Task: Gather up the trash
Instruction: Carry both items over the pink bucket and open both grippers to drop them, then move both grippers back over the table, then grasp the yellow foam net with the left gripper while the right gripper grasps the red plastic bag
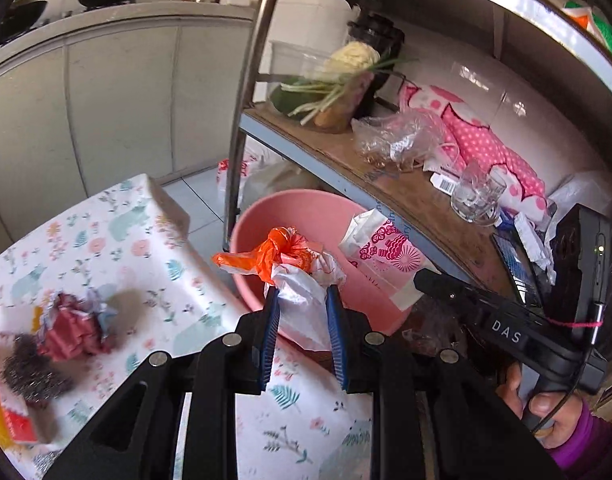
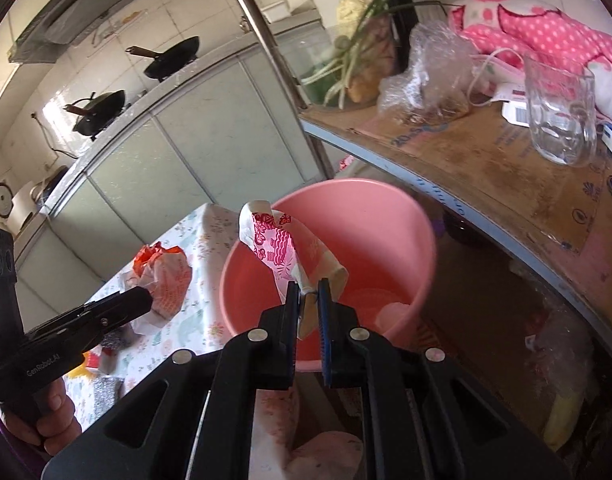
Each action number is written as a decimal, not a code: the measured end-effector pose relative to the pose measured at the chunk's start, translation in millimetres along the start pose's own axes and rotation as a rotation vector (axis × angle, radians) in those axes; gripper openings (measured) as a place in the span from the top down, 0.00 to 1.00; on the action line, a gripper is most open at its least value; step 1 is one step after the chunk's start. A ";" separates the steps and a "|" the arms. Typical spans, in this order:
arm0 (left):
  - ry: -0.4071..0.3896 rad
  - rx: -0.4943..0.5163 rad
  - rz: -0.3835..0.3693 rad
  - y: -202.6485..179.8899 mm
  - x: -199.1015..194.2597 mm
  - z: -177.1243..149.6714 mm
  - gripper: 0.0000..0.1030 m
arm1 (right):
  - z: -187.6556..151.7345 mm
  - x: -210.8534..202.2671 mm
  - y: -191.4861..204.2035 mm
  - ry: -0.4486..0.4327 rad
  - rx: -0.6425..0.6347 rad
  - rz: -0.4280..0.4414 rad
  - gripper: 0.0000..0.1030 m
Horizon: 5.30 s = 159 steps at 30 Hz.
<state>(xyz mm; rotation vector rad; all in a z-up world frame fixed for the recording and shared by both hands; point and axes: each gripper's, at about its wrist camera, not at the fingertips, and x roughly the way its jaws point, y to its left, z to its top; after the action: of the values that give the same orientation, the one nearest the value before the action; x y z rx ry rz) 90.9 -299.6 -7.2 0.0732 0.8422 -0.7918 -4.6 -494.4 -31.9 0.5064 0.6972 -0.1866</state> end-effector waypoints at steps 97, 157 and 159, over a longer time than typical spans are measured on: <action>-0.073 -0.572 0.524 253.9 -156.3 -152.9 0.89 | -47.9 80.4 221.0 0.230 -0.493 0.354 0.68; -0.188 -0.577 0.386 210.0 -220.0 -189.4 0.95 | -102.2 94.5 349.5 0.511 -0.590 0.691 0.86; -0.201 -0.570 0.389 206.1 -225.0 -187.0 0.95 | -96.7 82.4 341.9 0.483 -0.585 0.694 0.86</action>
<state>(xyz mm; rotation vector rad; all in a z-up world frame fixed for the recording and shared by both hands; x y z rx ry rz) 15.1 49.5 -28.2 -0.3354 0.8021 -0.1722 115.3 -150.2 -18.2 0.1993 0.9556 0.7970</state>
